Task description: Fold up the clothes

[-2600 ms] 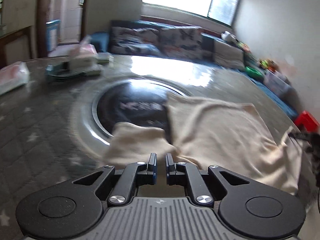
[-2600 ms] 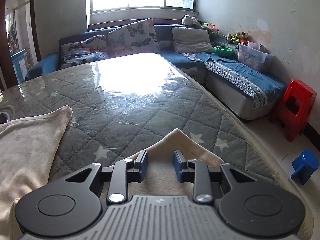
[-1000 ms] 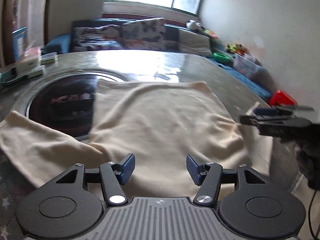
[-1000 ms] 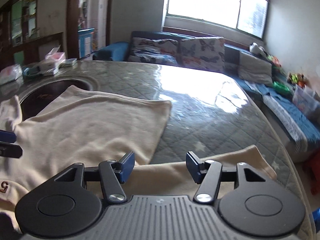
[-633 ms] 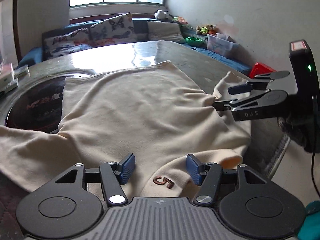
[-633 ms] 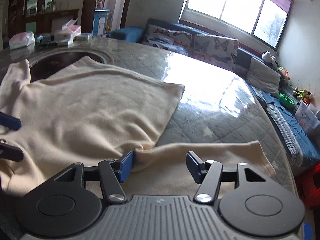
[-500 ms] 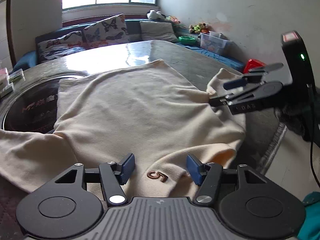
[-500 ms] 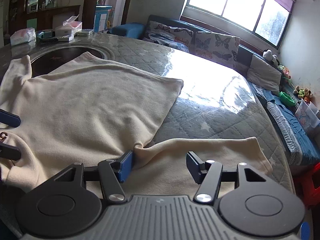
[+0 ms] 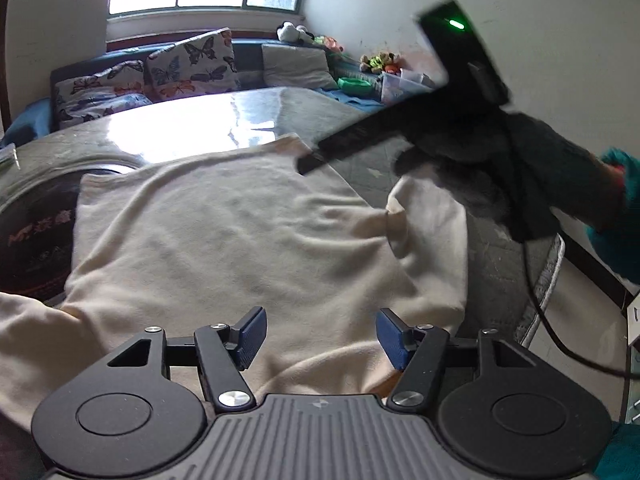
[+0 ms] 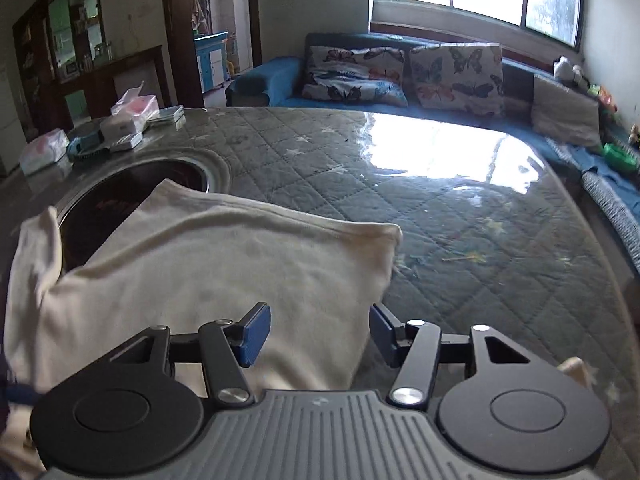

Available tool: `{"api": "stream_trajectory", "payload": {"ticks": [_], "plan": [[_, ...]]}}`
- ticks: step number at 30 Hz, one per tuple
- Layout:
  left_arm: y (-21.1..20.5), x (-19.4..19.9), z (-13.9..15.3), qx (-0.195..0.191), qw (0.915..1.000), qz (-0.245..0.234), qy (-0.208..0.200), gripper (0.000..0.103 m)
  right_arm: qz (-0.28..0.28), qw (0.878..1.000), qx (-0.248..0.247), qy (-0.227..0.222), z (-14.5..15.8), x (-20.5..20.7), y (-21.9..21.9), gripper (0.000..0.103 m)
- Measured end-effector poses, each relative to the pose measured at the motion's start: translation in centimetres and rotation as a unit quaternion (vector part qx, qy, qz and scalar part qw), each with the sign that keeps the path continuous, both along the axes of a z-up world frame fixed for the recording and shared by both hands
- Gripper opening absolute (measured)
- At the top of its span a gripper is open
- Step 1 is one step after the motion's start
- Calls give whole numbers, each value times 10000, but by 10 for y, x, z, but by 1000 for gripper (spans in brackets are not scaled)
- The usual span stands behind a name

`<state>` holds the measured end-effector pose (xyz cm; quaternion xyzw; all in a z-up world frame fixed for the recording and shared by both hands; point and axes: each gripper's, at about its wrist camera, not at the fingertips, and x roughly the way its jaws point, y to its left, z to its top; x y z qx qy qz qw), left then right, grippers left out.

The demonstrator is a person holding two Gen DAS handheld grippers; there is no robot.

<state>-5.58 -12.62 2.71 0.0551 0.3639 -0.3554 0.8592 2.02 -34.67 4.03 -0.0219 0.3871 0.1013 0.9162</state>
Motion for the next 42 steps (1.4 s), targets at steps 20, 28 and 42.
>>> {"api": "stream_trajectory", "payload": {"ticks": [20,28,42], "plan": [[5,-8,-11,-157,9995,-282,-51,76,-380,9991,-165,108,-32,108,1,61],[35,-5,0,-297,9991,279,-123,76,87,9994,-311,79,-10,92,32,58],[62,-7,-7,-363,9974,618,97,77,1767,9830,-438,227,-18,95,179,53]]}}
